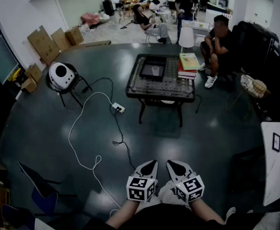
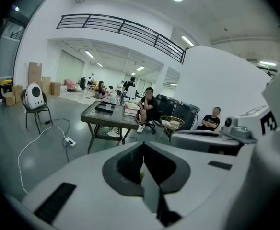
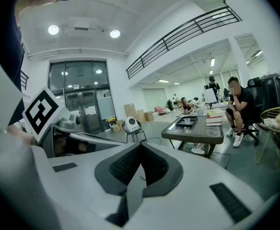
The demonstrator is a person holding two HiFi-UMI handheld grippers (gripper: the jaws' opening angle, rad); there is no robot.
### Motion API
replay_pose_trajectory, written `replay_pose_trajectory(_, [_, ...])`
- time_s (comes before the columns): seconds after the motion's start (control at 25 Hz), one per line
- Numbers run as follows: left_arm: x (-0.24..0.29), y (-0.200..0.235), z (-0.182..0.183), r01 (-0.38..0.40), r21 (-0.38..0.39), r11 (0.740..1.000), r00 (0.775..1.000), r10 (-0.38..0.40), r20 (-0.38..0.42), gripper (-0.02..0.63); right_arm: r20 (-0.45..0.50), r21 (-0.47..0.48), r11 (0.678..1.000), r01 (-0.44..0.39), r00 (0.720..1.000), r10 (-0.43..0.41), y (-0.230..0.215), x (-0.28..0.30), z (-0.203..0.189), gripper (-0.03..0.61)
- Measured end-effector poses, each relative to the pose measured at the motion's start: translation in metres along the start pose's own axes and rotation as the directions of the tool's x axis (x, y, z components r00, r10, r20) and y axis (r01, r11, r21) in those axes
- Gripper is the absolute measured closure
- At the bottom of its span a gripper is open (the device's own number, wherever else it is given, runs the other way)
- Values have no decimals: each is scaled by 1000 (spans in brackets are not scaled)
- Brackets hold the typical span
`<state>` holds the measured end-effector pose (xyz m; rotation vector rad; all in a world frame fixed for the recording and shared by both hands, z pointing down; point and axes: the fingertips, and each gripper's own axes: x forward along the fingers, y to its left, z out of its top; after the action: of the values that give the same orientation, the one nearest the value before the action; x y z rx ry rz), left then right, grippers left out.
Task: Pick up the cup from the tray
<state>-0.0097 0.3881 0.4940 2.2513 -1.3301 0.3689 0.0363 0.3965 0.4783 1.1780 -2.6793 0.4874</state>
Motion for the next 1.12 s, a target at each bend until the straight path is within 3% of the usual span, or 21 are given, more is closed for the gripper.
replay_pose_trajectory(0.36, [-37, -2, -32, 7, -19, 1000, 1000, -7, -1, 601, -22, -39, 999, -7, 1000, 6, 43, -18, -26, 566])
replay_pose_trajectory(0.88, [-51, 14, -33, 20, -5, 1000, 1000, -20, -4, 601, -23, -10, 1000, -17, 1000, 17, 70, -14, -31, 566])
replay_pose_trajectory(1.12, [-44, 27, -29, 11, -37, 999, 1000, -11, -1, 601, -35, -27, 999, -34, 999, 33, 69, -1, -25, 566])
